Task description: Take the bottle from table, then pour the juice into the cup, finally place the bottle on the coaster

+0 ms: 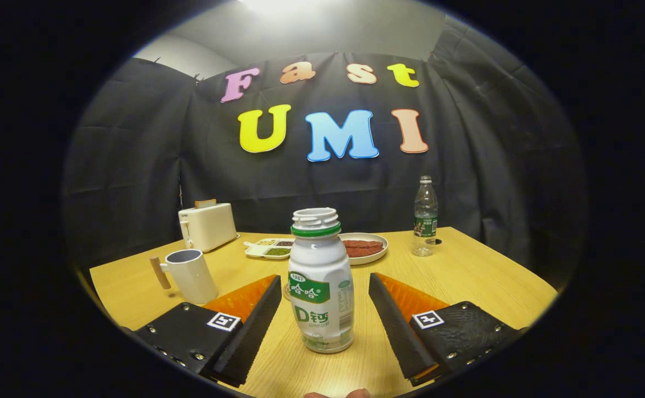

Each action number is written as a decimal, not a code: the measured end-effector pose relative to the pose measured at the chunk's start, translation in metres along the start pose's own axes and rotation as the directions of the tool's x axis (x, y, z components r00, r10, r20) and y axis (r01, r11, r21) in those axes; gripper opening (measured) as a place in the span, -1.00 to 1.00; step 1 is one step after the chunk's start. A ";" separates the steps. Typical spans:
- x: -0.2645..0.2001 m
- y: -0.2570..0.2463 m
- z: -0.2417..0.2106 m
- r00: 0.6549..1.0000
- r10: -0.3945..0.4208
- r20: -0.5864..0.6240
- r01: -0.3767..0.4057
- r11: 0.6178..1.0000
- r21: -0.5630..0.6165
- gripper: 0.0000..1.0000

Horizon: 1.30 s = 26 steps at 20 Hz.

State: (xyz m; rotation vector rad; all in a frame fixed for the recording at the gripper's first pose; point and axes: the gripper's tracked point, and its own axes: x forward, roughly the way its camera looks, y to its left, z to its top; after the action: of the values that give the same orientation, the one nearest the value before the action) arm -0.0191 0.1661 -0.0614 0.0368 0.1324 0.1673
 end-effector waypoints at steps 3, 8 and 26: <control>0.013 -0.001 -0.008 0.999 -0.034 -0.014 0.034 0.999 -0.007 0.96; 0.027 -0.005 -0.018 0.995 -0.099 -0.024 0.099 0.995 -0.022 0.95; 0.047 0.037 0.007 0.997 -0.060 -0.055 0.043 0.960 -0.277 0.44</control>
State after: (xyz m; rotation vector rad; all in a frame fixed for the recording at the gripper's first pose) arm 0.0215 0.2105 -0.0584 -0.2501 0.1721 0.1337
